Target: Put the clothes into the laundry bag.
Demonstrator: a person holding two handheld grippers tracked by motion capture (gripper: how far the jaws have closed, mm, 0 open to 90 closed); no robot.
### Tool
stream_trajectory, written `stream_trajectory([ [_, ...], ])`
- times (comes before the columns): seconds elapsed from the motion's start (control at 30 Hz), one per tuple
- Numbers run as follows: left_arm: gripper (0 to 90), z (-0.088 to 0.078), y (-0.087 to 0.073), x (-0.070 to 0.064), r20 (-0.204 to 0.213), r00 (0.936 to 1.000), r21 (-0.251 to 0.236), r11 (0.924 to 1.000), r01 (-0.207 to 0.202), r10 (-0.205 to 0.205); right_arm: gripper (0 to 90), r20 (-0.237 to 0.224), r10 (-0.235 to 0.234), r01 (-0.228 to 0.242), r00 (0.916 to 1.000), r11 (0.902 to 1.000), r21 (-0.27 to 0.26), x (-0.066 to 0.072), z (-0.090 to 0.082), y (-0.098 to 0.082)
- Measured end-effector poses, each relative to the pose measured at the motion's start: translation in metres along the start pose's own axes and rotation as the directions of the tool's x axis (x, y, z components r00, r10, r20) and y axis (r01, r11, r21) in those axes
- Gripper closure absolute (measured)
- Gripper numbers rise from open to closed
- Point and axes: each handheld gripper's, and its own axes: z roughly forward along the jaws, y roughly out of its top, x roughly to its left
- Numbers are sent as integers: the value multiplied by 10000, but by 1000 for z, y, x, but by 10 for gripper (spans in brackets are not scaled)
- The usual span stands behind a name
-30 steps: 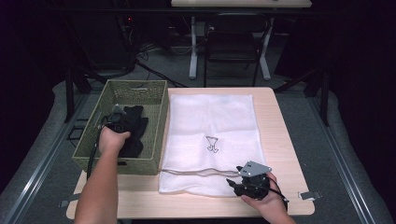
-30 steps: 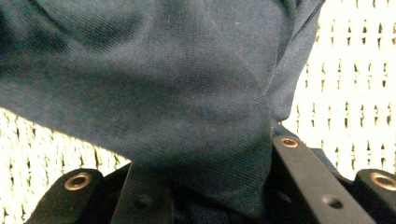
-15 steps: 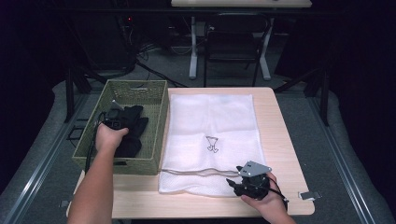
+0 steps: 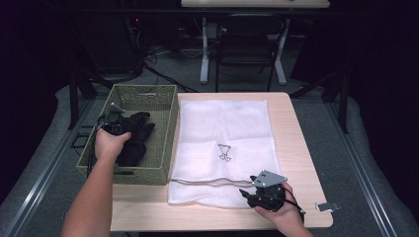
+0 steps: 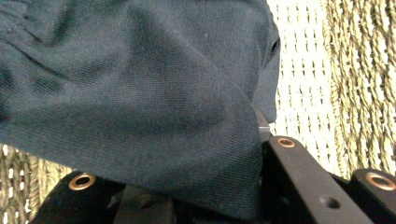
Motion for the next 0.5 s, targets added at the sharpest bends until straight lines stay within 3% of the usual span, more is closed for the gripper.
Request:
stream_trajectory([
  [0.5,728,-22,1,-3,51,9995,-580,9979,-301,304,406,-17,24,-24,10000,10000,7,0,1,0],
])
